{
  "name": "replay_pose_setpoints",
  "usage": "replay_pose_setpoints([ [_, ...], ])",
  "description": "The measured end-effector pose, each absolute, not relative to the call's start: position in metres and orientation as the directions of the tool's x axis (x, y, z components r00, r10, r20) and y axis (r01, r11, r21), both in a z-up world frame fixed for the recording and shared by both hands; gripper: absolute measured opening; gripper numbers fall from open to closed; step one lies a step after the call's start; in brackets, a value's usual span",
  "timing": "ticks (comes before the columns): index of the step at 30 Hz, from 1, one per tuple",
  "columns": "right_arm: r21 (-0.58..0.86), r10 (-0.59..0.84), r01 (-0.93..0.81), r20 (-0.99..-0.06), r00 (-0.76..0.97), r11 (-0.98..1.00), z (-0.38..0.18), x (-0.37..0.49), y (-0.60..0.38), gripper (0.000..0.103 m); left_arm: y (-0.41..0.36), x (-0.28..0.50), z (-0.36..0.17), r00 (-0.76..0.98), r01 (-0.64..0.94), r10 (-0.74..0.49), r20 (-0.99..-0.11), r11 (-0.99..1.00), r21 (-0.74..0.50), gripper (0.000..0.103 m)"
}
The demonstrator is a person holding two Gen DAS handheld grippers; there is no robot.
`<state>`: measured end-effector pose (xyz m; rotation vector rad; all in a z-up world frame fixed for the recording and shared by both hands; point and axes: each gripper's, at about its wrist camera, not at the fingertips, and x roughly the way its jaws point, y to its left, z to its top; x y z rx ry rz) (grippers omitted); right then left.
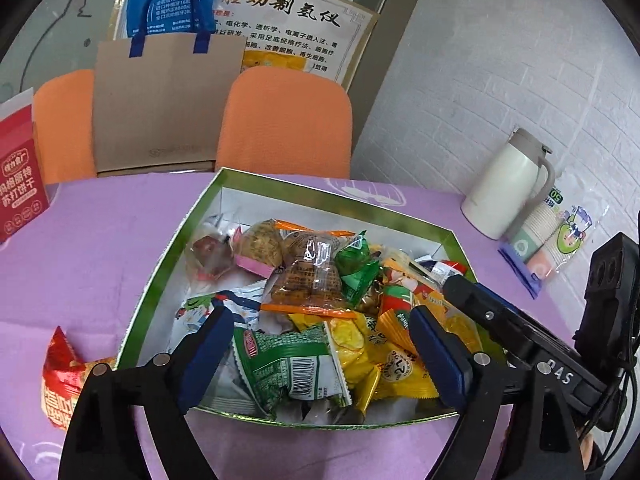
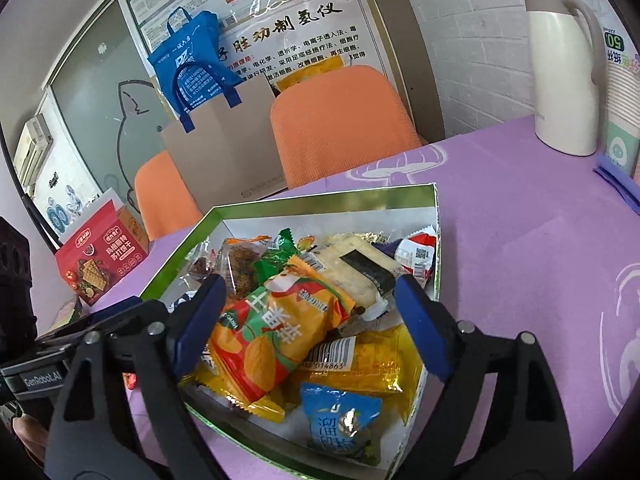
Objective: Organize snacks
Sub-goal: 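Withdraw the left tool and move it to the red peanut snack bag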
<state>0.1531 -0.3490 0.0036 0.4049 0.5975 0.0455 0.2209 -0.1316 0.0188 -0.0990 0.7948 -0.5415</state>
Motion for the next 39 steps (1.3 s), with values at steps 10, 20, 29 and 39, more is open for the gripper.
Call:
replay_pose_setpoints([
  [10, 0.394, 0.191, 0.021, -0.491, 0.850, 0.919, 0.034, 0.125, -0.333, 0.101, -0.117, 0.191, 0.042, 0.637, 0.414, -0.465, -0.615, 0.879, -0.236, 0.096],
  [20, 0.373, 0.220, -0.023, -0.496, 0.840, 0.928, 0.043, 0.098, -0.305, 0.102, -0.077, 0.151, 0.054, 0.674, 0.367, -0.430, -0.601, 0.901, -0.233, 0.096],
  [29, 0.366, 0.389, -0.207, -0.544, 0.744, 0.907, 0.023, 0.092, -0.230, 0.102, 0.018, 0.158, 0.047, 0.691, 0.217, -0.361, -0.627, 0.930, -0.296, 0.096],
  [39, 0.349, 0.479, -0.329, -0.645, 0.595, 0.878, -0.014, 0.117, -0.163, 0.100, 0.069, 0.204, -0.014, 0.590, 0.157, -0.418, -0.691, 0.898, -0.410, 0.095],
])
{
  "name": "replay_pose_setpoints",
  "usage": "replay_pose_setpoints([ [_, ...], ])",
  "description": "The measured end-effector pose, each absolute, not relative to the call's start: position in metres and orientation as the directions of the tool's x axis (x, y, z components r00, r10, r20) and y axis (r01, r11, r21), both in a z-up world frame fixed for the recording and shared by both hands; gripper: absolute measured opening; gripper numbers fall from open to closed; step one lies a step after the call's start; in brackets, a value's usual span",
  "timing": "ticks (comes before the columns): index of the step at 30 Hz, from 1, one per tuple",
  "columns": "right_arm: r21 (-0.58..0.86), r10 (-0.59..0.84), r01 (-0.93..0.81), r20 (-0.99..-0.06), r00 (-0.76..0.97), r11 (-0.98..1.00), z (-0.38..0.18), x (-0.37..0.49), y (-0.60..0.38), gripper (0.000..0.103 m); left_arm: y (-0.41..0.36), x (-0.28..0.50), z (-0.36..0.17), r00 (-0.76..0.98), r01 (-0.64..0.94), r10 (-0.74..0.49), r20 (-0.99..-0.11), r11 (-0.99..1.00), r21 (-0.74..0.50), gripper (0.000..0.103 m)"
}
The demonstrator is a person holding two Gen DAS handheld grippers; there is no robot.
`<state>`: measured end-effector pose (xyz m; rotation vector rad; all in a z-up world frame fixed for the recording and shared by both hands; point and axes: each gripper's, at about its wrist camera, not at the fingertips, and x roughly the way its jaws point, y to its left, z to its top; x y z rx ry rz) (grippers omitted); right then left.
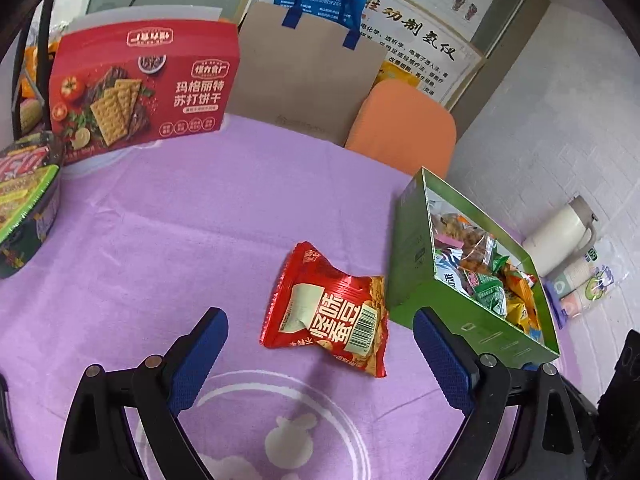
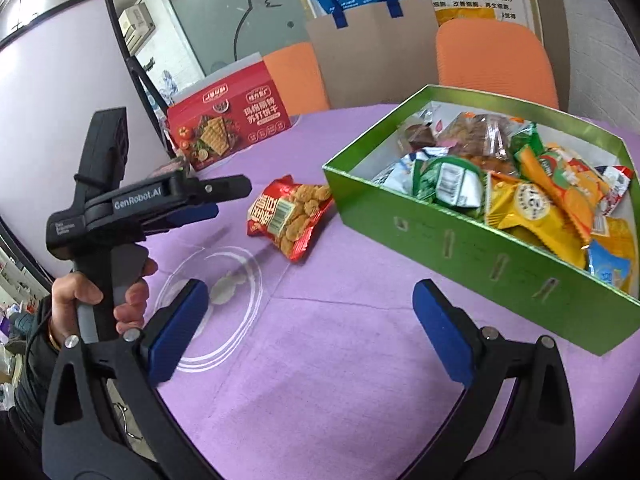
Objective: Organize snacks
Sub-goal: 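Withdraw the left tool and move it to the red peanut snack bag, then grasp the red peanut snack bag with the left tool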
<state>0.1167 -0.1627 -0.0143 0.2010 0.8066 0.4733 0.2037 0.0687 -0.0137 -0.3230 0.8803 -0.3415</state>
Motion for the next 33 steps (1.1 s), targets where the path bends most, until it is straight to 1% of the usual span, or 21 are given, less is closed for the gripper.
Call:
replay_pose_setpoints([
  [1, 0.348, 0.482, -0.334, -0.658, 0.578, 0.876, -0.019, 0.121, -0.157, 0.096, 0.071, 0.206, -0.017, 0.584, 0.161, -0.436, -0.685, 0.889, -0.428, 0.094],
  [2, 0.353, 0.488, -0.338, -0.668, 0.561, 0.872, -0.024, 0.125, -0.152, 0.095, 0.072, 0.208, -0.020, 0.578, 0.170, -0.451, -0.680, 0.882, -0.440, 0.092],
  [3, 0.363, 0.497, -0.341, -0.673, 0.547, 0.867, -0.028, 0.130, -0.147, 0.094, 0.071, 0.210, -0.022, 0.571, 0.184, -0.465, -0.677, 0.876, -0.446, 0.089],
  [6, 0.370, 0.503, -0.343, -0.688, 0.524, 0.863, -0.037, 0.144, -0.135, 0.090, 0.068, 0.217, -0.027, 0.547, 0.223, -0.490, -0.679, 0.867, -0.446, 0.081],
  [8, 0.383, 0.510, -0.339, -0.695, 0.507, 0.859, -0.043, 0.154, -0.129, 0.085, 0.066, 0.224, -0.029, 0.528, 0.245, -0.502, -0.685, 0.862, -0.443, 0.078],
  [9, 0.392, 0.513, -0.333, -0.698, 0.499, 0.857, -0.046, 0.159, -0.127, 0.084, 0.064, 0.227, -0.031, 0.522, 0.253, -0.505, -0.688, 0.861, -0.440, 0.075],
  [12, 0.403, 0.516, -0.324, -0.702, 0.490, 0.856, -0.051, 0.171, -0.122, 0.082, 0.062, 0.234, -0.034, 0.507, 0.271, -0.514, -0.692, 0.857, -0.439, 0.072],
  [14, 0.407, 0.519, -0.323, -0.701, 0.489, 0.855, -0.052, 0.176, -0.120, 0.080, 0.063, 0.239, -0.038, 0.492, 0.284, -0.528, -0.692, 0.849, -0.445, 0.066],
  [16, 0.411, 0.519, -0.318, -0.704, 0.486, 0.855, -0.053, 0.183, -0.117, 0.079, 0.063, 0.243, -0.041, 0.477, 0.299, -0.541, -0.693, 0.841, -0.451, 0.057],
  [19, 0.410, 0.514, -0.310, -0.705, 0.489, 0.858, -0.055, 0.191, -0.116, 0.074, 0.064, 0.244, -0.042, 0.475, 0.316, -0.563, -0.676, 0.827, -0.466, 0.056],
  [21, 0.411, 0.512, -0.306, -0.704, 0.492, 0.859, -0.055, 0.195, -0.114, 0.073, 0.065, 0.246, -0.043, 0.473, 0.316, -0.577, -0.666, 0.816, -0.483, 0.056],
  [22, 0.408, 0.509, -0.305, -0.706, 0.492, 0.860, -0.055, 0.196, -0.112, 0.068, 0.066, 0.247, -0.045, 0.470, 0.318, -0.584, -0.662, 0.812, -0.489, 0.055],
  [23, 0.399, 0.502, -0.306, -0.709, 0.496, 0.865, -0.055, 0.196, -0.111, 0.059, 0.066, 0.248, -0.046, 0.467, 0.320, -0.588, -0.661, 0.809, -0.494, 0.054],
  [24, 0.388, 0.494, -0.308, -0.713, 0.497, 0.869, -0.055, 0.197, -0.108, 0.052, 0.066, 0.248, -0.047, 0.464, 0.322, -0.591, -0.660, 0.806, -0.496, 0.048],
  [25, 0.381, 0.492, -0.313, -0.717, 0.494, 0.870, -0.057, 0.197, -0.107, 0.042, 0.064, 0.247, -0.047, 0.467, 0.326, -0.586, -0.662, 0.810, -0.488, 0.048],
  [28, 0.369, 0.487, -0.322, -0.713, 0.505, 0.872, -0.056, 0.191, -0.106, 0.039, 0.060, 0.241, -0.043, 0.483, 0.326, -0.560, -0.673, 0.829, -0.455, 0.044],
  [33, 0.357, 0.489, -0.341, -0.713, 0.502, 0.870, -0.052, 0.172, -0.106, 0.034, 0.058, 0.226, -0.041, 0.496, 0.313, -0.538, -0.681, 0.843, -0.438, 0.042],
])
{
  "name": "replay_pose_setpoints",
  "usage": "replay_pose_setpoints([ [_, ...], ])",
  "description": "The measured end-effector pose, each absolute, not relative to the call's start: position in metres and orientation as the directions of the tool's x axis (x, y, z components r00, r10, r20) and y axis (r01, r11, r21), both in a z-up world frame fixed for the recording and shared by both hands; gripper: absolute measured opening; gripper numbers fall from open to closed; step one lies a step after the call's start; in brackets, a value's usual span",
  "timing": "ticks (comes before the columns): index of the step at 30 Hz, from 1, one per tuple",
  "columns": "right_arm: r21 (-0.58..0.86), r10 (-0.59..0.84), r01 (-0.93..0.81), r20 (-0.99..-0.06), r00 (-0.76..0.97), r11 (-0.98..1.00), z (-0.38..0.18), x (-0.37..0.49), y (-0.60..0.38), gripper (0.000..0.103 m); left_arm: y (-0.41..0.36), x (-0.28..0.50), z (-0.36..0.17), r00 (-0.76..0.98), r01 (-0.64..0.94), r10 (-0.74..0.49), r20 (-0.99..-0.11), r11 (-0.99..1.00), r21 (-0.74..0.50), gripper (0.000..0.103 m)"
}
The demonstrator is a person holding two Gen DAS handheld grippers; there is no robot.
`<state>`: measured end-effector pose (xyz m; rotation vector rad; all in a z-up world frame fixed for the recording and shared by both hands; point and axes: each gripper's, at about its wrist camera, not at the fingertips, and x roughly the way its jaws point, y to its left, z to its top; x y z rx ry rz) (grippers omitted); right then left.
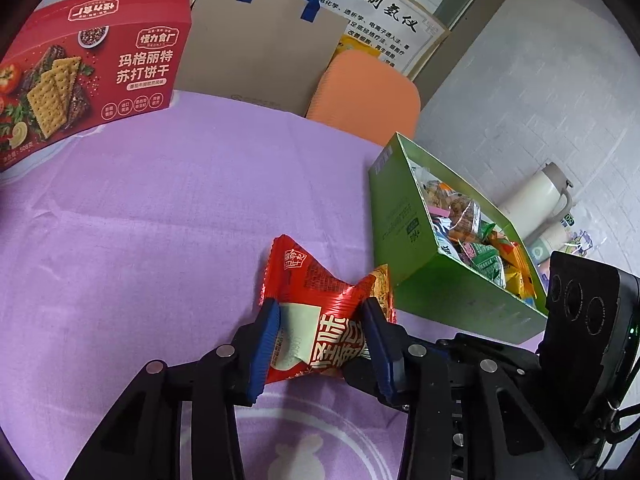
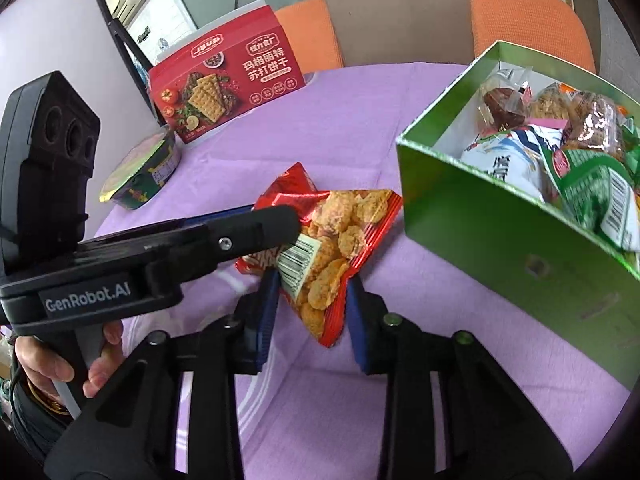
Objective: Organize snacks
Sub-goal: 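Grasp the red peanut snack bag with the left tool, then carry the red peanut bag into the green box and open the left tool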
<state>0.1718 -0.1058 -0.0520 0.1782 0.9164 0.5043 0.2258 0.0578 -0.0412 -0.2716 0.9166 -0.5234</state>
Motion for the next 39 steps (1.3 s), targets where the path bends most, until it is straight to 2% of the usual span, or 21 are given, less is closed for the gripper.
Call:
replay_pose_setpoints([
  [6, 0.350, 0.496, -0.359, -0.694, 0.521, 0.865, -0.039, 0.140, -0.107, 0.033, 0.055, 0.195, -0.033, 0.507, 0.311, -0.526, -0.683, 0.850, -0.424, 0.042],
  [16, 0.362, 0.510, -0.360, -0.568, 0.647, 0.860, 0.014, 0.106, -0.143, 0.033, 0.035, 0.155, 0.028, 0.585, 0.391, -0.526, -0.617, 0.850, -0.354, 0.042],
  [26, 0.371, 0.446, -0.285, -0.484, 0.753, 0.884, 0.052, 0.121, -0.215, 0.033, -0.041, 0.185, 0.082, 0.567, 0.523, -0.587, -0.578, 0.799, -0.298, 0.042],
  [32, 0.396, 0.398, -0.208, -0.490, 0.776, 0.894, 0.050, 0.145, -0.256, 0.033, -0.098, 0.215, 0.097, 0.527, 0.606, -0.630, -0.571, 0.749, -0.267, 0.042],
  [39, 0.413, 0.408, -0.195, -0.525, 0.747, 0.890, 0.027, 0.169, -0.264, 0.032, -0.124, 0.243, 0.070, 0.487, 0.592, -0.612, -0.622, 0.756, -0.280, 0.042],
])
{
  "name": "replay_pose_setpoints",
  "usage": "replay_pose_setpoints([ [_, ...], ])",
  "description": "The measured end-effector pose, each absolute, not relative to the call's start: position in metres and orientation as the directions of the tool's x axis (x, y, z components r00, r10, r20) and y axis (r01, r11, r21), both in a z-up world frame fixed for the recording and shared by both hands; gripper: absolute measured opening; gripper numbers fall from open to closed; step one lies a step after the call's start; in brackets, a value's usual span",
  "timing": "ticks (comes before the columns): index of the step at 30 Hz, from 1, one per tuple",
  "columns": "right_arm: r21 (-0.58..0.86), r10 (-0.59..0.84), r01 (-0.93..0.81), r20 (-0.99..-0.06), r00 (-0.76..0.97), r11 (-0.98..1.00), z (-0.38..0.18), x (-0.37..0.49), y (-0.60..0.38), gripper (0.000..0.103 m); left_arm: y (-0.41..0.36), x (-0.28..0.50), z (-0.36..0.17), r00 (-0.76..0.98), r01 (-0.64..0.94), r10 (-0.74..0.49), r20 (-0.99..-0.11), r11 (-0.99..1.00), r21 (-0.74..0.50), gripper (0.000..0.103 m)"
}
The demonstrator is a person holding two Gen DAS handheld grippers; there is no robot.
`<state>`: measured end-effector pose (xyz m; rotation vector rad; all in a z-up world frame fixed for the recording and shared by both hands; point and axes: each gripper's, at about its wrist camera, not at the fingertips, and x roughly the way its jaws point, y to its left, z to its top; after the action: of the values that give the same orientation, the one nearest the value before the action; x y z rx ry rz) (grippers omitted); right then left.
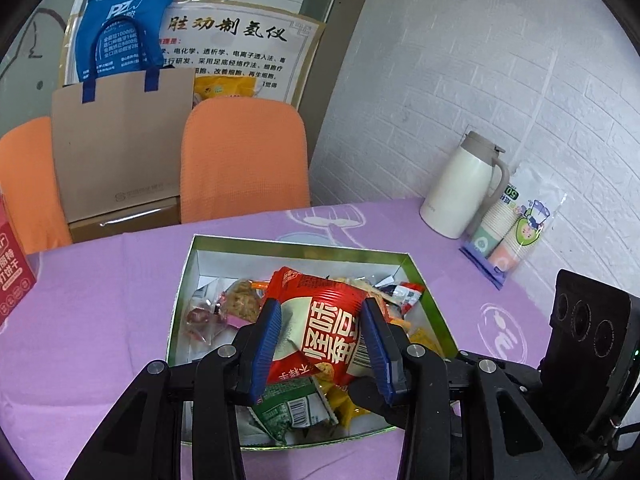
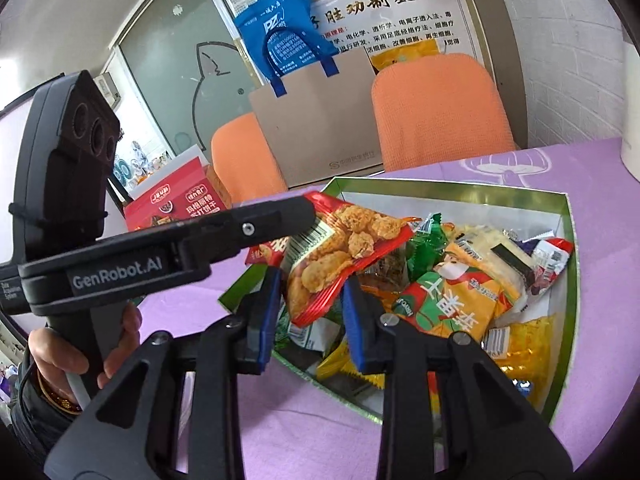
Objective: Organize snacks
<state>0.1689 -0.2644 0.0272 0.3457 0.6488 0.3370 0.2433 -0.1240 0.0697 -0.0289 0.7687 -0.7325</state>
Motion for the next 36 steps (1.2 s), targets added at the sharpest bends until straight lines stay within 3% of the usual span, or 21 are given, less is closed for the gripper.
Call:
replay_pose_setpoints([
  [5, 0.364, 0.380, -0.182, -0.600, 0.704, 0.913, 0.004, 0.190, -0.255, 0.032, -0.118, 0.262, 0.042, 0.493, 0.537, -0.566, -0.661, 0.796, -0.281, 0.042],
  [14, 0.352, 0.375, -0.189, -0.593, 0.712, 0.916, -0.001, 0.196, -0.255, 0.026, -0.102, 0.268, 0.030, 0.537, 0.488, -0.522, -0.663, 0.833, -0.260, 0.043],
  [16, 0.358, 0.391, -0.203, -0.597, 0.700, 0.911, -0.004, 0.204, -0.251, 0.023, -0.100, 0.266, 0.033, 0.555, 0.479, -0.519, -0.650, 0.838, -0.261, 0.057],
  [20, 0.346, 0.385, -0.208, -0.591, 0.709, 0.915, -0.004, 0.202, -0.247, 0.026, -0.091, 0.255, 0.041, 0.600, 0.452, -0.499, -0.625, 0.856, -0.250, 0.072],
  [21, 0.352, 0.390, -0.212, -0.580, 0.715, 0.912, -0.002, 0.196, -0.249, 0.030, -0.087, 0.252, 0.043, 0.604, 0.447, -0.498, -0.622, 0.858, -0.252, 0.073],
  [23, 0.353, 0.385, -0.209, -0.562, 0.732, 0.912, 0.004, 0.183, -0.254, 0.064, -0.079, 0.246, 0.047, 0.612, 0.437, -0.492, -0.619, 0.863, -0.255, 0.076],
  [26, 0.335, 0.344, -0.181, -0.532, 0.774, 0.925, 0.017, 0.157, -0.262, 0.098, -0.068, 0.232, 0.055, 0.641, 0.397, -0.466, -0.609, 0.881, -0.257, 0.089],
  [28, 0.313, 0.304, -0.147, -0.545, 0.782, 0.938, 0.025, 0.139, -0.268, 0.102, -0.061, 0.216, 0.063, 0.671, 0.373, -0.446, -0.592, 0.893, -0.251, 0.102],
  [36, 0.173, 0.159, -0.070, -0.578, 0.800, 0.982, 0.050, 0.055, -0.275, 0.102, -0.053, 0.138, 0.080, 0.738, 0.319, -0.356, -0.573, 0.933, -0.168, 0.103],
])
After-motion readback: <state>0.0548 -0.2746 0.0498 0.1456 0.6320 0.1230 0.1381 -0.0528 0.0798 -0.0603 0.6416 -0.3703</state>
